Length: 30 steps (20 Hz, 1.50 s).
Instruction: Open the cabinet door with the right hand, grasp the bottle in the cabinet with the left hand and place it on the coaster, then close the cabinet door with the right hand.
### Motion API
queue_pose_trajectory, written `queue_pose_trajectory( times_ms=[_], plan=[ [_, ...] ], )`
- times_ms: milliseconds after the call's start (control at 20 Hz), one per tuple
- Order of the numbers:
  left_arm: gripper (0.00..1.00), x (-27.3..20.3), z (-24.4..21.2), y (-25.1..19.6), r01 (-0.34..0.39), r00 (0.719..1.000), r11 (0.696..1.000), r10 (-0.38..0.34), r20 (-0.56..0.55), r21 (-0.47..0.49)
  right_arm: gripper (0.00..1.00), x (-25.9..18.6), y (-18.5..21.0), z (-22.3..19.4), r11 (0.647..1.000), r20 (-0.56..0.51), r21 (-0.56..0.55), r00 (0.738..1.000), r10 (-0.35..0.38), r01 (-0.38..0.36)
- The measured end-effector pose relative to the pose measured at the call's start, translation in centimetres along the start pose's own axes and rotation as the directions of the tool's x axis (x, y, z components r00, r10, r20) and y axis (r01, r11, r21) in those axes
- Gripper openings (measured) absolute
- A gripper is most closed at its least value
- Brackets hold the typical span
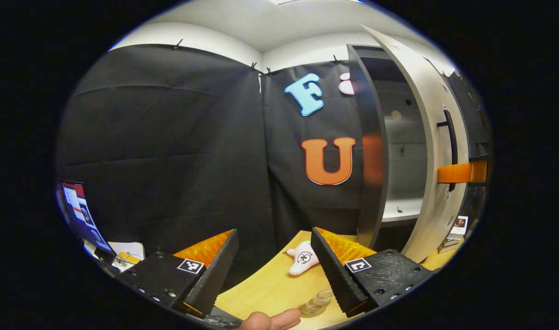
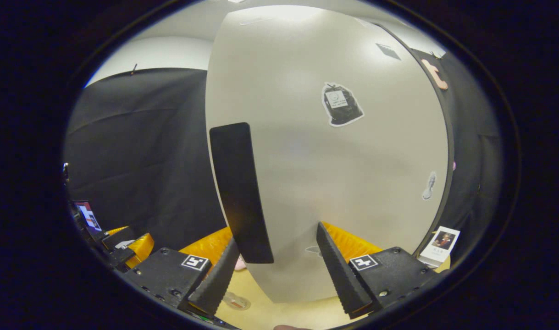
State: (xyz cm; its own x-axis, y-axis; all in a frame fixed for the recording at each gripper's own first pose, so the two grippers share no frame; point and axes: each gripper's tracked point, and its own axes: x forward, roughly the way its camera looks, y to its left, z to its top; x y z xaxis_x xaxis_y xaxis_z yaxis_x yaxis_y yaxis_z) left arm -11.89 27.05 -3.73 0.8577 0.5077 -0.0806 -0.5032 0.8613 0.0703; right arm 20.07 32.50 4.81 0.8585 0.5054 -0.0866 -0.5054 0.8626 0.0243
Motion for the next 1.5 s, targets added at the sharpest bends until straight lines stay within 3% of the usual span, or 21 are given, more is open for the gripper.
queue_pose_trajectory(
  times_ms=[350, 600, 650, 850, 1050, 1200, 1500],
  plan=[
    [0.96, -3.6, -0.4, 1.0, -0.109, 0.994, 0.994, 0.109, -0.012, 0.01, 0.97, 1.8, -0.2, -0.4, 0.997, 0.018, -0.061, 0.998, 0.055, -0.054],
    [0.96, -5.8, -0.7, 0.5, -0.144, 0.989, 0.99, 0.144, -0.028, 0.007, 0.97, 1.9, -0.2, -0.8, 0.99, 0.028, -0.112, 0.996, 0.09, -0.086],
    [1.0, -6.3, -1.0, 0.1, -0.146, 0.988, 0.989, 0.146, -0.04, -0.005, 0.97, 1.8, -0.1, -0.8, 0.99, 0.03, -0.111, 0.995, 0.095, -0.091],
    [0.96, -7.4, -0.7, -1.6, -0.159, 0.987, 0.987, 0.158, -0.04, -0.034, 0.96, 0.9, 0.0, -0.7, 0.984, 0.064, -0.148, 0.992, 0.11, -0.099],
    [0.96, -6.8, -0.3, -5.1, -0.099, 0.994, 0.995, 0.099, -0.042, -0.012, 0.96, -2.1, -2.1, -0.5, 0.986, 0.122, -0.154, 0.99, 0.078, -0.058],
    [0.96, -5.7, 0.2, -9.3, -0.025, 0.999, 1.0, 0.025, -0.036, -0.004, 0.96, -3.5, -5.4, -1.6, 0.991, 0.107, -0.132, 0.994, 0.026, -0.012],
    [0.96, -3.4, 1.8, -19.7, 0.171, 0.985, 0.984, -0.171, -0.004, 0.047, 0.96, -6.5, -14.1, -4.4, 0.983, 0.05, -0.015, 0.982, -0.185, 0.186]
  ],
)
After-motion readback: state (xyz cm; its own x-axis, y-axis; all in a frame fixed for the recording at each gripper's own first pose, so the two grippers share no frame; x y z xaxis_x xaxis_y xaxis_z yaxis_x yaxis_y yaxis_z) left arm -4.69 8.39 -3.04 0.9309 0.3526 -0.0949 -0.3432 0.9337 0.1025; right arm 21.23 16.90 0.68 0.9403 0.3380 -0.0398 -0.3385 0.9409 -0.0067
